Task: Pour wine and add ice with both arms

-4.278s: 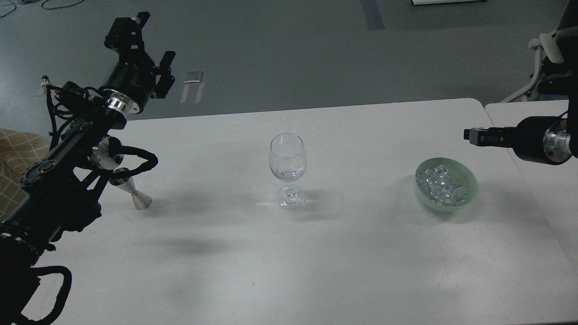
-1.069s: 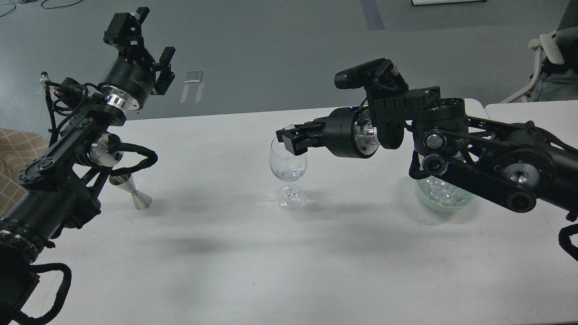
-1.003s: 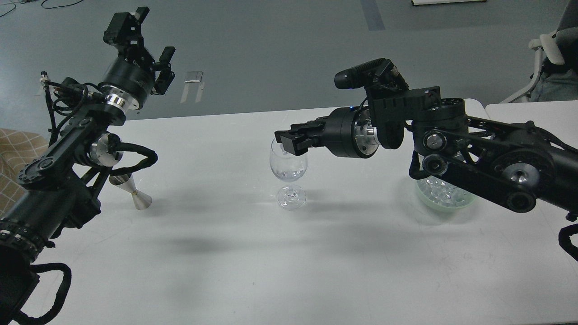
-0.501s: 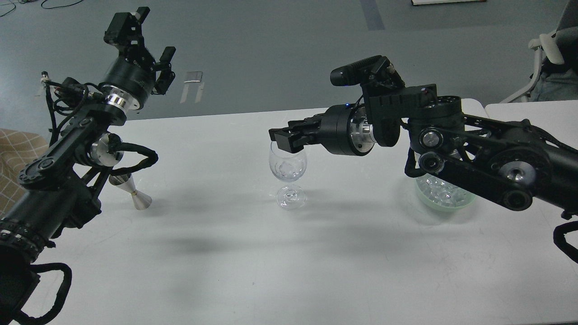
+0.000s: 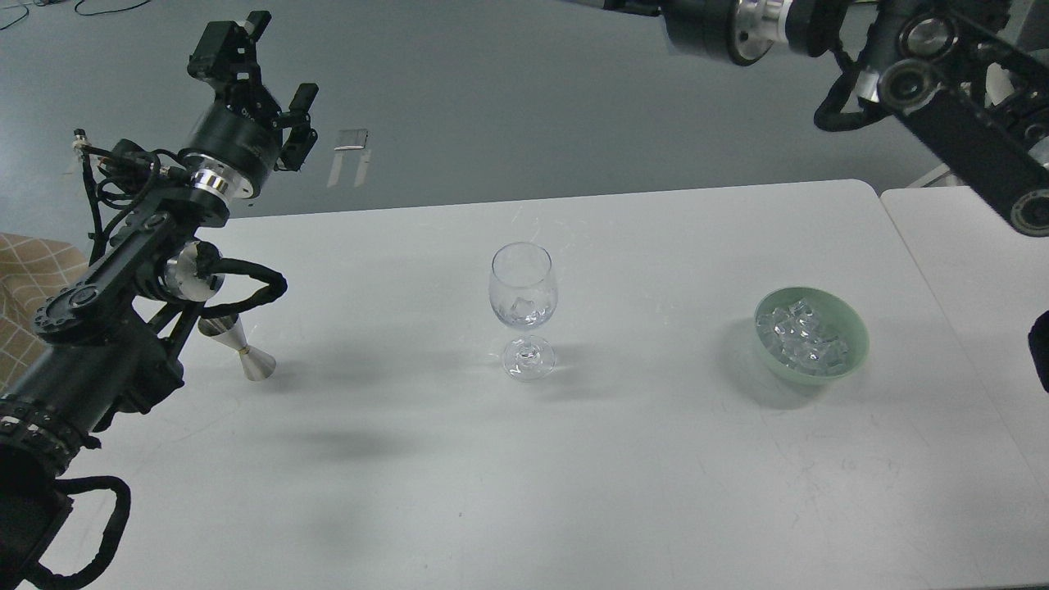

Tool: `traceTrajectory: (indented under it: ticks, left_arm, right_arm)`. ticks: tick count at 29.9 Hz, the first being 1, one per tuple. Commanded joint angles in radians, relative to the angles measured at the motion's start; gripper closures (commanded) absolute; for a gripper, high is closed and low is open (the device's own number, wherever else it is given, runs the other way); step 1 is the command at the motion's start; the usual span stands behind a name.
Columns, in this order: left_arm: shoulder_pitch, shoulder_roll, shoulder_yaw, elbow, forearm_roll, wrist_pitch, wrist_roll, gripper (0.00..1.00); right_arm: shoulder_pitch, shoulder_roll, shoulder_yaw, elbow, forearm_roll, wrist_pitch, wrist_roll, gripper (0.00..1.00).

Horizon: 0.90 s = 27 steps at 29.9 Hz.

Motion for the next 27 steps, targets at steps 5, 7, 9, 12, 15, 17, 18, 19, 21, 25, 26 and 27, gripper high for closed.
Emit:
traceTrajectory:
  ticks: [5, 7, 9, 12, 15, 17, 18, 19, 21, 25, 26, 27]
  left_arm:
    - [0.000, -0.002, -0.001, 0.001, -0.001, -0.001, 0.002, 0.02]
    - [0.000, -0.003, -0.003, 0.003, -0.006, -0.001, 0.002, 0.02]
    - [-0.009, -0.007, -0.006, 0.017, -0.017, -0.015, 0.005, 0.02]
    - [-0.024, -0.016, -0.005, 0.035, -0.018, -0.037, 0.006, 0.02]
    - [-0.038, -0.017, -0.014, 0.044, -0.021, -0.041, 0.008, 0.02]
    - [-0.041, -0.019, -0.017, 0.044, -0.040, -0.041, 0.008, 0.02]
    - [-0.046, -0.025, -0.015, 0.046, -0.053, -0.041, 0.008, 0.02]
    - [-0.050, -0.031, -0.015, 0.049, -0.067, -0.041, 0.009, 0.02]
    - [-0.067, -0.056, -0.015, 0.078, -0.112, -0.043, 0.009, 0.02]
    - [-0.102, -0.100, -0.017, 0.162, -0.142, -0.073, 0.009, 0.02]
    - [-0.107, -0.118, -0.017, 0.176, -0.144, -0.084, 0.009, 0.02]
    - [-0.110, -0.125, -0.017, 0.181, -0.144, -0.084, 0.009, 0.02]
  right_arm:
    - [0.085, 0.062, 0.336, -0.331, 0.001, 0.000, 0.012, 0.00]
    - [0.085, 0.062, 0.394, -0.371, 0.018, 0.000, 0.021, 0.00]
    - [0.075, 0.059, 0.422, -0.432, 0.097, 0.000, 0.061, 0.00]
    - [0.073, 0.057, 0.422, -0.530, 0.205, 0.000, 0.113, 0.00]
    - [0.070, 0.054, 0.422, -0.621, 0.298, 0.000, 0.185, 0.00]
    - [0.052, 0.054, 0.422, -0.665, 0.372, 0.000, 0.231, 0.00]
    - [0.044, 0.056, 0.423, -0.679, 0.401, 0.000, 0.247, 0.00]
    - [0.036, 0.056, 0.425, -0.691, 0.430, 0.000, 0.259, 0.00]
    - [0.018, 0.056, 0.422, -0.721, 0.533, -0.021, 0.288, 0.00]
    - [-0.055, 0.065, 0.420, -0.747, 0.752, -0.074, 0.316, 0.00]
    - [-0.095, 0.074, 0.422, -0.744, 0.809, -0.076, 0.331, 0.00]
    - [-0.117, 0.083, 0.428, -0.742, 0.826, -0.076, 0.343, 0.00]
